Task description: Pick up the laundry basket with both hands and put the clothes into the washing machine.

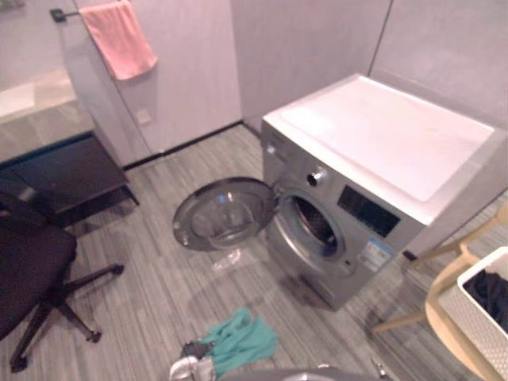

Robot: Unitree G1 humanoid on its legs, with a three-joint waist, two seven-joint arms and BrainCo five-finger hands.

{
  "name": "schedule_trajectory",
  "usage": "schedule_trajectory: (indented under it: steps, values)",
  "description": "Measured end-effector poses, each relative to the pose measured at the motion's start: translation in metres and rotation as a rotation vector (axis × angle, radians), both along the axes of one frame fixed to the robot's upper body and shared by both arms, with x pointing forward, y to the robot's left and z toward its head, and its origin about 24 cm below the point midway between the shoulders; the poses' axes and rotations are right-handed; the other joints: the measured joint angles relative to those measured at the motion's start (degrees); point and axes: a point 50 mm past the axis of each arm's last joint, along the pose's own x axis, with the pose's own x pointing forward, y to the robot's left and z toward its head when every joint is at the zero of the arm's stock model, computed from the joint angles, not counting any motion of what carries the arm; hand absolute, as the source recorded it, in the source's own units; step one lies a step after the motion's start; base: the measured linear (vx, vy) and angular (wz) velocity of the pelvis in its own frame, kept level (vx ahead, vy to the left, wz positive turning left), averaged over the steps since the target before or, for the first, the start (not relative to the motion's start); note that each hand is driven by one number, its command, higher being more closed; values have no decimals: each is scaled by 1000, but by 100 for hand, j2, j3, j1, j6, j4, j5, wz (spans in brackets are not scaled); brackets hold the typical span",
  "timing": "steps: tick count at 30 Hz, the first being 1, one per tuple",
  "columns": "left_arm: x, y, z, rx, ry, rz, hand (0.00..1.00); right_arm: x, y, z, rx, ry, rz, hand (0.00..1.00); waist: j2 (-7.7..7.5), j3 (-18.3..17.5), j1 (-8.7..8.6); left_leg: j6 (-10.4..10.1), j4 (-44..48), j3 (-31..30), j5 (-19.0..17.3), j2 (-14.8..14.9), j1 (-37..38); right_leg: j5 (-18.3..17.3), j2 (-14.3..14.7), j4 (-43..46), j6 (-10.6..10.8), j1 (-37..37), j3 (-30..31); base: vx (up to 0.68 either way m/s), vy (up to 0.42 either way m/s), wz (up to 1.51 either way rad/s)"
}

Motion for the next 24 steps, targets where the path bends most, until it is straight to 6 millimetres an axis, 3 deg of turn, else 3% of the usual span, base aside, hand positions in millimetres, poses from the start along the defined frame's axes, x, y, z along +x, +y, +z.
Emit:
schedule_trajectory:
  steps: [1,3,4,7,9,11,12,13,14,15,16,17,18,19,20,22,24]
  values:
    - [2,-1,1,-3,-10,3,100,0,0,0,1,-1,0,0,16,57,13,-87,283,41,-154,124,-92,-13,38,-3,-18,7,61,-38,-23,-40]
    - [9,6,5,8,-51,47,100,-2,3,0,3,6,17,0,10,203,143,-181,1955,72,-353,471,-657,-45,56,123,-34,21,280,-17,16,-52]
    - [11,2,7,-5,-73,62,100,-3,2,0,-5,11,31,0,54,254,163,-70,2914,-90,-235,661,-982,-93,46,252,-26,59,386,21,8,-47]
    - [10,2,9,-5,-99,80,100,-1,0,2,-29,-4,78,0,175,324,212,38,4183,-815,110,678,-1493,-162,33,305,-18,184,913,89,116,-80]
    - [9,0,9,-10,-99,82,100,-2,1,2,-25,2,78,0,182,327,175,273,3542,-1045,-203,586,-1513,-150,-44,207,22,192,1186,122,166,-80]
    - [12,2,10,-5,-112,82,100,-3,5,1,-16,3,74,0,157,331,210,236,2487,-1485,-265,630,-1536,-150,-72,162,37,191,1469,161,220,-63]
    - [13,2,12,-2,-125,84,100,-5,4,1,-19,7,72,0,125,329,219,209,1701,-1851,-244,621,-1492,-145,-153,164,152,185,1566,200,397,-52]
    - [12,1,12,-1,-127,78,100,-13,0,1,-28,26,61,0,135,308,214,72,1019,-2353,-155,516,-1407,-229,-258,161,387,167,1652,171,396,-51]
    - [12,0,12,-3,-126,69,100,-14,-3,2,-35,30,65,0,166,291,218,39,909,-2459,-136,483,-1401,-259,-295,158,485,179,1735,268,582,-62]
    - [10,-4,11,-5,-117,41,100,-16,-9,3,-51,39,70,0,257,232,232,-366,920,-2498,121,400,-1386,-268,-365,97,705,223,1905,293,537,-65]
    - [12,-1,12,5,-121,23,100,-17,-5,1,-36,47,73,0,128,164,238,-382,1033,-2313,-1,209,-1367,-238,-582,1,790,241,2074,383,566,-56]
    - [13,10,14,42,-123,-12,100,-20,9,-2,5,58,84,0,-148,-38,134,-250,1010,-2170,-84,-64,-1434,-145,-813,-136,828,232,2211,316,374,-29]
    - [17,13,15,55,-132,-33,100,-21,14,-3,22,64,86,0,-233,-87,120,-224,1034,-2083,-123,-160,-1468,-73,-911,-158,818,199,2176,304,324,-22]
    - [27,11,19,65,-155,-84,100,-21,19,-5,40,69,83,0,-280,-101,129,-130,1209,-1940,-312,-271,-1498,220,-1023,-274,926,189,2203,256,333,-68]
    - [36,6,24,66,-194,-133,100,-16,18,-4,36,58,85,0,-246,-119,225,18,1428,-1632,-561,-332,-1468,495,-1164,-303,1068,77,2399,230,350,-90]
    - [42,1,28,61,-231,-152,100,-8,13,-3,22,44,103,0,-255,-196,282,162,1442,-1323,-690,-430,-1409,686,-1313,-278,1117,-89,2606,149,272,-79]
    - [54,-16,34,33,-278,-212,100,1,0,1,-19,19,137,0,99,-249,153,359,1352,-1227,-784,-619,-1398,1145,-1466,-69,1017,-357,2524,214,371,-31]
